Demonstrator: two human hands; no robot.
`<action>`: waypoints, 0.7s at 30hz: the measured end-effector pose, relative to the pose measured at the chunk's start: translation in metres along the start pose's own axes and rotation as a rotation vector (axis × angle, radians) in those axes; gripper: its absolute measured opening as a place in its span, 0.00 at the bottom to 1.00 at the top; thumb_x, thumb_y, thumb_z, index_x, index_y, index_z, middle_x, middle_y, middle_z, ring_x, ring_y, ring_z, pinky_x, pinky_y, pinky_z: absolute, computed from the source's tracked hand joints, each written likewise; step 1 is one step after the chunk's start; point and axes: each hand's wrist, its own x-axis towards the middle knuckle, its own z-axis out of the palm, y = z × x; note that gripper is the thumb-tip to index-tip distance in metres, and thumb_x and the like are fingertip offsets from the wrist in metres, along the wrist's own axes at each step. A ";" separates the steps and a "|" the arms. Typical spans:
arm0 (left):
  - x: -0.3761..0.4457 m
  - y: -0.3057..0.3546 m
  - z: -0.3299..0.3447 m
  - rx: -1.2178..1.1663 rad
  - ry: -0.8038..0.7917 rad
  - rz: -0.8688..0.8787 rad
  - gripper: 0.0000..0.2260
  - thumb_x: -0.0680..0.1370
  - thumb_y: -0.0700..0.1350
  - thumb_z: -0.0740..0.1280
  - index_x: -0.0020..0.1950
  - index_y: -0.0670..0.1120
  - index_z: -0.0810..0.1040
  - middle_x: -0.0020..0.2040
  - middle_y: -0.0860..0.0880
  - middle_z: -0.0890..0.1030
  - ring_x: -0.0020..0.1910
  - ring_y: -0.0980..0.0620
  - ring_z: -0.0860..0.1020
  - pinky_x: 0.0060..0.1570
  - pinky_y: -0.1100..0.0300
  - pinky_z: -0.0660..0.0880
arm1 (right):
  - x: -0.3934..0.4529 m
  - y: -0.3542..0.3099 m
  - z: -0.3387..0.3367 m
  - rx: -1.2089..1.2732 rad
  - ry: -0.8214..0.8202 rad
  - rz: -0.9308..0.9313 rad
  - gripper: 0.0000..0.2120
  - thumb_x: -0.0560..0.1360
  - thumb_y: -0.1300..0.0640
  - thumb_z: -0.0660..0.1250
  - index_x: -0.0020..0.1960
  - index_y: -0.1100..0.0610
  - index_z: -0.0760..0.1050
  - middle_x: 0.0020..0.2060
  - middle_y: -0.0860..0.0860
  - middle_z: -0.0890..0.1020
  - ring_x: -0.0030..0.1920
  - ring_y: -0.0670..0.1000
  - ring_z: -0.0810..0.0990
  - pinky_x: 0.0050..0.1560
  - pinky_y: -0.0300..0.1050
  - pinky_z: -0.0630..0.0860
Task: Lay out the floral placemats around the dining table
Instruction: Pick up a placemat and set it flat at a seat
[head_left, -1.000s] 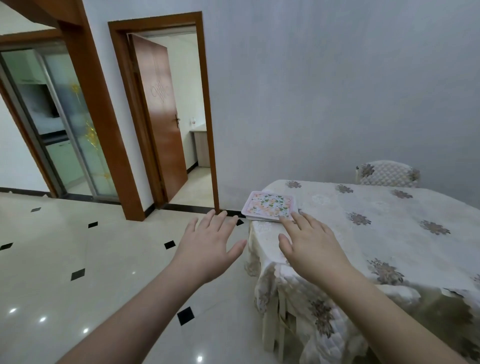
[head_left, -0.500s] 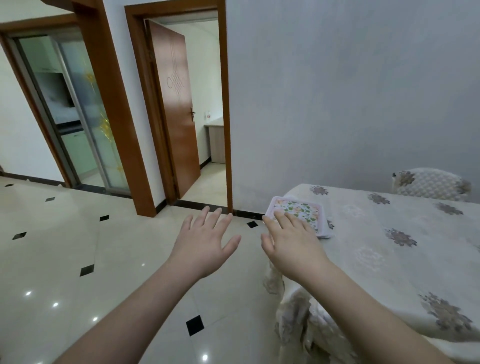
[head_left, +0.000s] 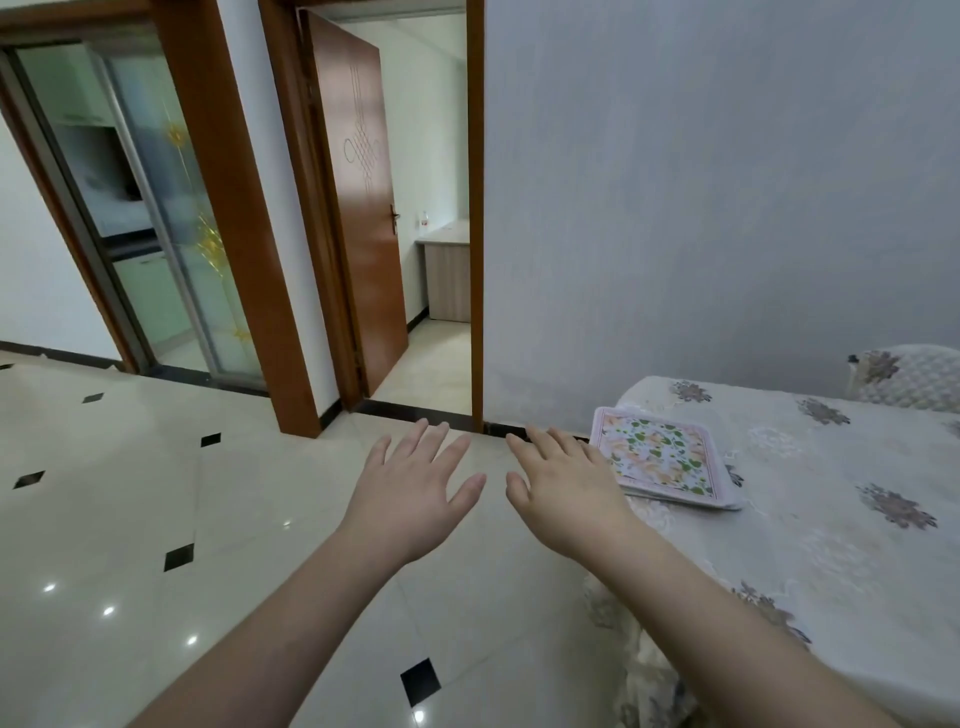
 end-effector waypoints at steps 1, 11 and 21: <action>0.008 -0.003 0.002 -0.009 -0.015 -0.001 0.31 0.79 0.69 0.40 0.80 0.60 0.50 0.82 0.54 0.52 0.80 0.52 0.47 0.76 0.46 0.45 | 0.009 -0.001 0.002 -0.001 0.010 0.008 0.26 0.83 0.46 0.49 0.79 0.49 0.53 0.79 0.50 0.56 0.78 0.52 0.53 0.76 0.51 0.49; 0.122 -0.011 0.038 -0.019 -0.011 0.016 0.31 0.80 0.68 0.42 0.81 0.59 0.50 0.82 0.53 0.53 0.80 0.51 0.49 0.76 0.48 0.49 | 0.104 0.046 0.045 0.003 0.035 0.072 0.27 0.83 0.47 0.49 0.80 0.50 0.49 0.80 0.50 0.54 0.79 0.51 0.51 0.77 0.50 0.49; 0.285 0.011 0.088 0.007 0.024 0.071 0.33 0.77 0.70 0.37 0.80 0.60 0.47 0.82 0.53 0.51 0.80 0.50 0.47 0.76 0.50 0.45 | 0.225 0.139 0.083 0.024 0.071 0.130 0.29 0.83 0.46 0.49 0.81 0.50 0.46 0.80 0.49 0.51 0.79 0.52 0.47 0.77 0.52 0.44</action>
